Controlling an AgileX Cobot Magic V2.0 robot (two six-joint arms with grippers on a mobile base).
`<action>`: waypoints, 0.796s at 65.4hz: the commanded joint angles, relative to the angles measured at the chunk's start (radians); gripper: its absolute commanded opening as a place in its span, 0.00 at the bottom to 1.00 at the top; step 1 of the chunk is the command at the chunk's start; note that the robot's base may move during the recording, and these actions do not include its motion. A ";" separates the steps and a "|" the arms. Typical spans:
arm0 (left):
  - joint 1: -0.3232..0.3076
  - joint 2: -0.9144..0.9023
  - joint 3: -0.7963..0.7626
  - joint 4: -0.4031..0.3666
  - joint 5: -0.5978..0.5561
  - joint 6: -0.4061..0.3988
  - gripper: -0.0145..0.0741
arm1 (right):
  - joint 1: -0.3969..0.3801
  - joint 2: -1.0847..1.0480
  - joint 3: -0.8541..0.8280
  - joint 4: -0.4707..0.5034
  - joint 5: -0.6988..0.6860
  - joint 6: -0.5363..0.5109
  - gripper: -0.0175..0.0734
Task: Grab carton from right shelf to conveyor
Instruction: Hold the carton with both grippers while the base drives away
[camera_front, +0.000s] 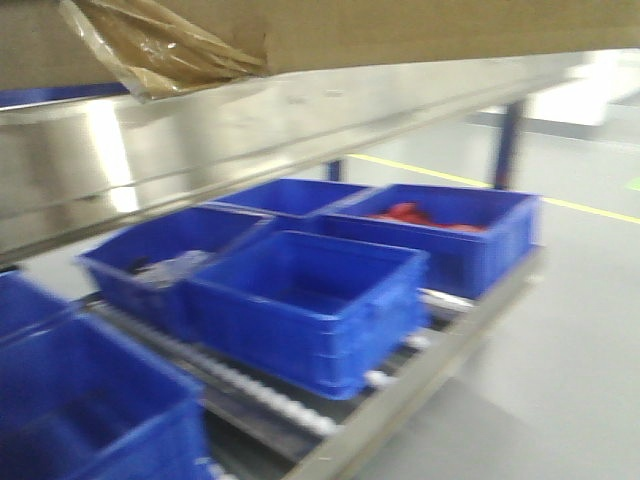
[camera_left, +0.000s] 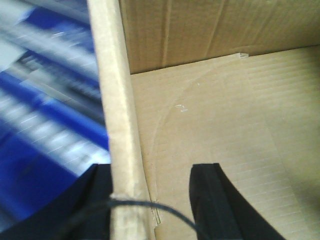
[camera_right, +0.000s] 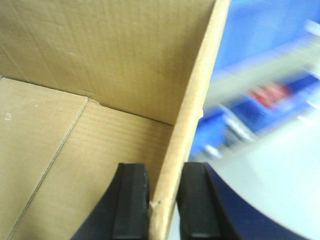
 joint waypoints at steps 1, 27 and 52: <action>-0.017 -0.011 -0.007 -0.093 -0.022 0.036 0.14 | -0.001 -0.005 -0.002 0.001 -0.104 -0.023 0.13; -0.017 -0.011 -0.007 -0.093 -0.022 0.036 0.14 | -0.001 -0.005 -0.002 0.001 -0.104 -0.023 0.13; -0.017 -0.011 -0.007 -0.093 -0.022 0.036 0.14 | -0.001 -0.005 -0.002 0.001 -0.104 -0.023 0.13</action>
